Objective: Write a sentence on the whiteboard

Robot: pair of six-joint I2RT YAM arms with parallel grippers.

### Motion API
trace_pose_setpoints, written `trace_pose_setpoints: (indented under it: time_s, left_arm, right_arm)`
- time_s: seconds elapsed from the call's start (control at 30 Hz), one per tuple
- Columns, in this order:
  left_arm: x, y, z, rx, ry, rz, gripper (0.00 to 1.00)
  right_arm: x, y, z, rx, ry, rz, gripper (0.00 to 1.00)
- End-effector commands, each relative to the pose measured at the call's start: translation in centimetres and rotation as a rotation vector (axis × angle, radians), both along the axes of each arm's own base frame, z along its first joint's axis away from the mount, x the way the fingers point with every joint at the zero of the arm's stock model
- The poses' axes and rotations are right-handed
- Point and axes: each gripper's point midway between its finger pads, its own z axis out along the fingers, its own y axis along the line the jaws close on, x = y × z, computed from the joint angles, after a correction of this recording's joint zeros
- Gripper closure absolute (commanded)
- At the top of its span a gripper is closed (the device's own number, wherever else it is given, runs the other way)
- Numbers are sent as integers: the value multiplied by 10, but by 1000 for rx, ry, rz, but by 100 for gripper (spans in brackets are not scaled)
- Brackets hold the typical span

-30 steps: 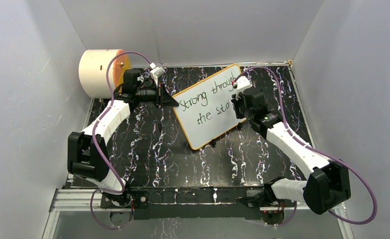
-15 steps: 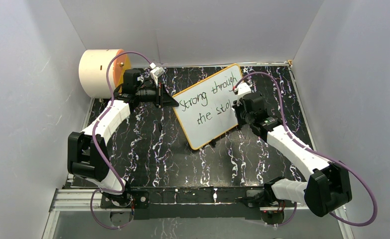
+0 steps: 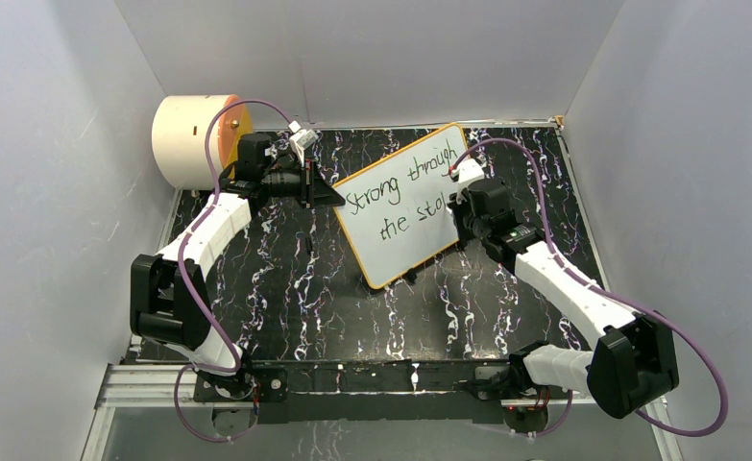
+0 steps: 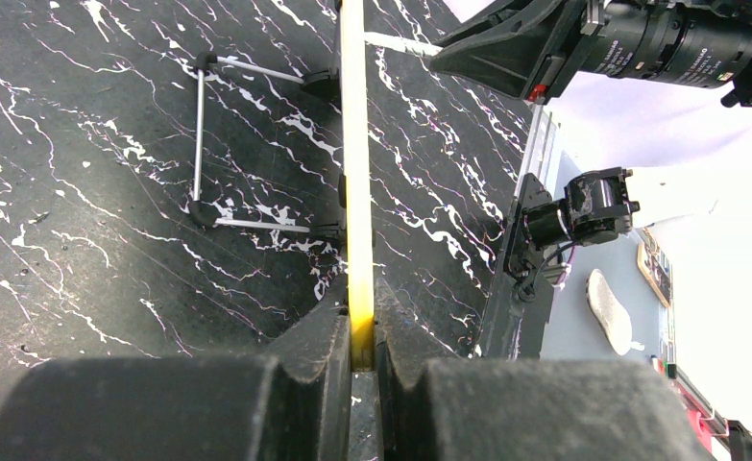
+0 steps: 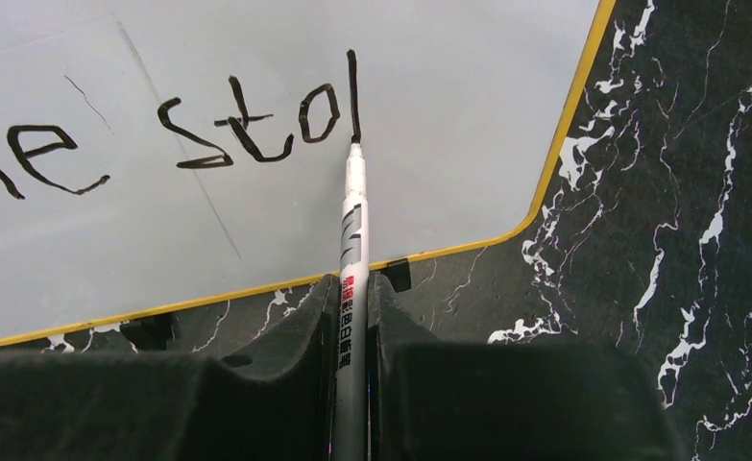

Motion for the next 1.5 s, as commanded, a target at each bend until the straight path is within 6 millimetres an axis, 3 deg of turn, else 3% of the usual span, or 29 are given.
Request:
trace_pose_setpoints:
  time_s: [0.0,0.4,0.73,1.2,1.47]
  left_arm:
    - [-11,1,13,-17,-24,-29,100]
    - [-11,1,13,-17,-23,-28,100]
    - [-12,1,13,-16,-26,-28,100]
    - [-11,1,14,-16,-27,-27,100]
    - [-12,1,14,-17,-29,-28,100]
  right_arm:
    - [23,9,44,61,-127,0,100]
    - [33,11,60,62,-169,-1,100]
    - [33,9,54,64,-152,1,100]
    - [18,13,45,91,-105,36,100]
    - [23,11,43,83,-113,16,100]
